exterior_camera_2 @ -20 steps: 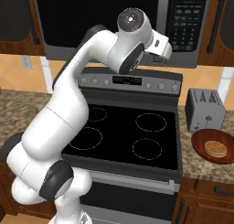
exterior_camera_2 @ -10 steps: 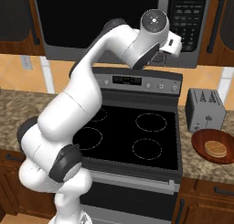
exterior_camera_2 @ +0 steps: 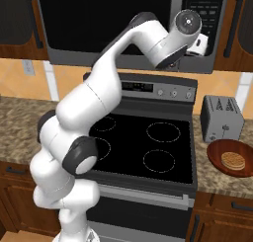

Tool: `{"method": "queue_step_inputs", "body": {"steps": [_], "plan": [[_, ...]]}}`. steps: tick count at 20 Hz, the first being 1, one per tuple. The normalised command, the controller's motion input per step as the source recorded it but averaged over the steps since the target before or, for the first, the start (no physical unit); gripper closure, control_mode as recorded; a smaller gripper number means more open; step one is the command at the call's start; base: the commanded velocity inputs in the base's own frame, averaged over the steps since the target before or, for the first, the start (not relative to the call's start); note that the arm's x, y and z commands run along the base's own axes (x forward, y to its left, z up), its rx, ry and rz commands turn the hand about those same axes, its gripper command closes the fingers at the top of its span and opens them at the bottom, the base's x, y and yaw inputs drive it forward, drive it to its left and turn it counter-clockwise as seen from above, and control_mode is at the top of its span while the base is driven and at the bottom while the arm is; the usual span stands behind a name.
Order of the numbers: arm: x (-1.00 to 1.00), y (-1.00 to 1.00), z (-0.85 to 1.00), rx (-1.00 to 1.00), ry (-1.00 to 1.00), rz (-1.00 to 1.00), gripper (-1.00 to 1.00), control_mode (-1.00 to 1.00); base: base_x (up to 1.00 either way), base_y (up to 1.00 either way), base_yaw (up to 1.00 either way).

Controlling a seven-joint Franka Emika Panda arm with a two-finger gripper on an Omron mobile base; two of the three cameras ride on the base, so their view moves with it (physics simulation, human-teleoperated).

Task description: Open the microwave, place the bowl with waffle inside the microwave, then close the microwave door and turn it on.

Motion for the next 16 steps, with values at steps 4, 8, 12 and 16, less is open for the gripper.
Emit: {"method": "queue_step_inputs", "body": {"steps": [4,8,12,16], "plan": [[0.09,0.05,-0.03,-0.08,-0.15,0.01,-1.0,-1.0,0.0,0.0,0.0],[0.16,0.09,-0.03,-0.08,-0.1,0.03,-1.0,-1.0,0.0,0.0,0.0],[0.13,0.42,-0.1,-0.07,-0.08,0.0,-1.0,-1.0,0.0,0.0,0.0],[0.09,0.29,-0.01,-0.01,-0.01,0.0,-1.0,-1.0,0.0,0.0,0.0]]}}
